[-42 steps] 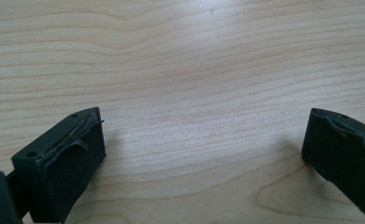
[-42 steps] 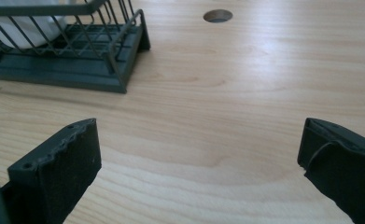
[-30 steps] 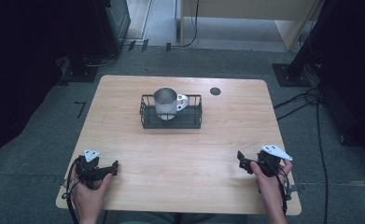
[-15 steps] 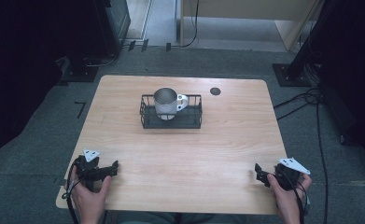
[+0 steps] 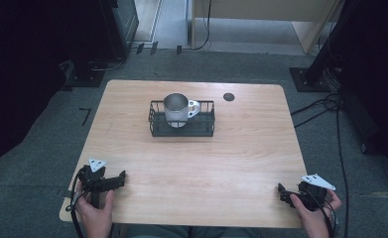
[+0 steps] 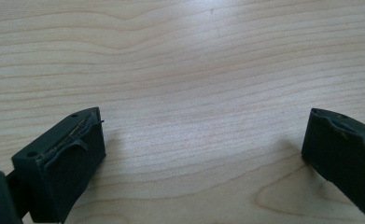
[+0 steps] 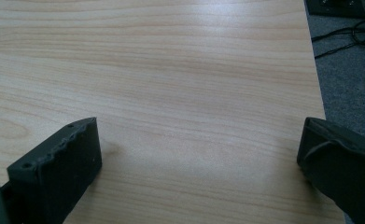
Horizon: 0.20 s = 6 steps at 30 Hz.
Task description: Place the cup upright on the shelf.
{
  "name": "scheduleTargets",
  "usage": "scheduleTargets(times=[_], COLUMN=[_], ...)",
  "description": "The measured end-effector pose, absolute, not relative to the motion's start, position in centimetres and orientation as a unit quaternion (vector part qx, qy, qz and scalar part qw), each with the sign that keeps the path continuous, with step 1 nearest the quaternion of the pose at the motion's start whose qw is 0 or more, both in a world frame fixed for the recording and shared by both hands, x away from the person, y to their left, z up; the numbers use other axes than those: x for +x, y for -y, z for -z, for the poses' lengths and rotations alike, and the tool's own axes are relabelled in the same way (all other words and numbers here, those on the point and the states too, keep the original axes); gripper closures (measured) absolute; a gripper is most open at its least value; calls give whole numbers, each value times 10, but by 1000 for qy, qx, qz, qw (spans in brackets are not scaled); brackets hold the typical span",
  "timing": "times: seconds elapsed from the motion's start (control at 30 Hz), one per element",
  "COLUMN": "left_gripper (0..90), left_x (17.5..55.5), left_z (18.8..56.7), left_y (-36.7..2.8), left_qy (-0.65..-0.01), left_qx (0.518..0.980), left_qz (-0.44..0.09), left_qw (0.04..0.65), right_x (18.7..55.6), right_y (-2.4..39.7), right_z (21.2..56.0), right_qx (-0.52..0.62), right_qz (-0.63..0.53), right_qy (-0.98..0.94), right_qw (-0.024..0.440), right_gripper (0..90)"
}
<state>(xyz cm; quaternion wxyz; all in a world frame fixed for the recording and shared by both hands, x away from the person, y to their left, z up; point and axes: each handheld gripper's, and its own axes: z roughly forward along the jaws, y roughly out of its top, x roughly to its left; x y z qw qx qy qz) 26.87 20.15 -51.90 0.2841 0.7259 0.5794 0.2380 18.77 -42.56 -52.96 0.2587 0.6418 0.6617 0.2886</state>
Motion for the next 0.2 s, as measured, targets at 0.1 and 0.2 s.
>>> scheduleTargets(times=[0.1,0.2], left_gripper=[0,0], left_x=[269,269], left_z=[519,519], left_y=[-201,-202], left_qy=[-579,-579], left_qx=[726,726], left_qz=[-238,-238], left_qw=[284,284], right_x=[188,188], right_y=[426,426], right_z=[530,530], right_qx=[643,642], right_qz=[-288,-289], right_qy=[-661,-661], right_qw=[258,259], right_gripper=[0,0])
